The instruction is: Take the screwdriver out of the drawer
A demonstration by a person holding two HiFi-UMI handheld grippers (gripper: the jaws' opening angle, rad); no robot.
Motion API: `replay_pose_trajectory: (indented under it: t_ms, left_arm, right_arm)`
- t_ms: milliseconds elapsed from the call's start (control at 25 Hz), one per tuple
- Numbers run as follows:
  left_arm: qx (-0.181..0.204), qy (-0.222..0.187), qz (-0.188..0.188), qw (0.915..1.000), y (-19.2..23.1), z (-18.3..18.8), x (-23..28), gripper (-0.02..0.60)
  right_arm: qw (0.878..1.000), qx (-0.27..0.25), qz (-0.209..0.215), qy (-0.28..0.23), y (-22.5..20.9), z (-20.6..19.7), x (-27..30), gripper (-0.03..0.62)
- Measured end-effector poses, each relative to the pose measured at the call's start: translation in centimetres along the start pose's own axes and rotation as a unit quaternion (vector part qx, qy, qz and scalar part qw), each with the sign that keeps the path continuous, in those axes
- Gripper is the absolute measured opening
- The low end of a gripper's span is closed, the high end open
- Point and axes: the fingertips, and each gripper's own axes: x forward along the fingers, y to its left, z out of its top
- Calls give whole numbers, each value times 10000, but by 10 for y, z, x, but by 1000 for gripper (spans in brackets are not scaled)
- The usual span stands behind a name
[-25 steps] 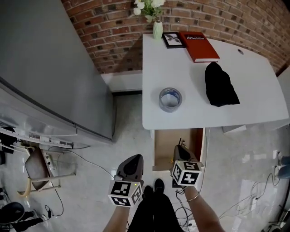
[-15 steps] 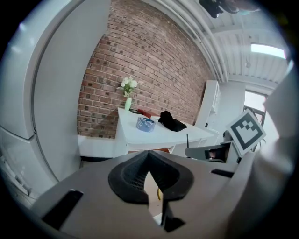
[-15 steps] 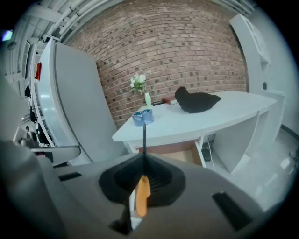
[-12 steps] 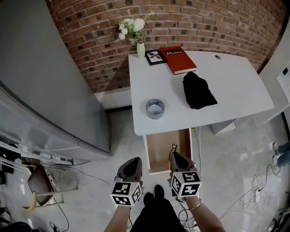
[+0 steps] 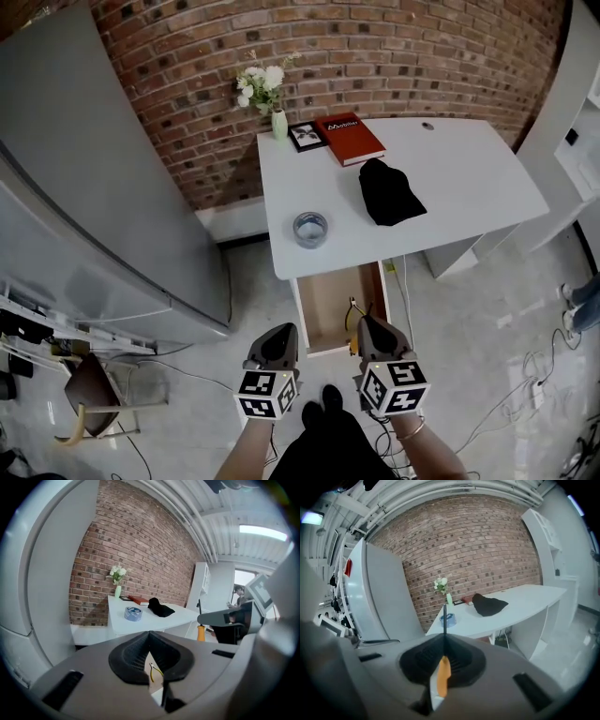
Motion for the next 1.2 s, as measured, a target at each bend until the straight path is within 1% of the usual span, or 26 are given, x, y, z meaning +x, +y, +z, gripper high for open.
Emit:
replay_pose_trajectory:
  t_ms: [240, 560, 840, 1200]
  left_arm:
    - [104, -64, -84, 9999, -12, 6, -16, -8]
    - [193, -150, -111, 9996, -20, 14, -35, -8]
    - [268, -221, -123, 9993, -20, 21, -45, -8]
    - [273, -253, -108, 9992, -16, 24, -52, -8]
  right_arm:
    - [9997, 47, -42, -240, 6, 11, -31, 12]
    - [9991, -15, -125, -415, 9, 18, -62, 12]
    - [9985, -95, -146, -524, 16, 22, -73, 12]
    - [9985, -92, -172, -507, 19, 20, -75, 12]
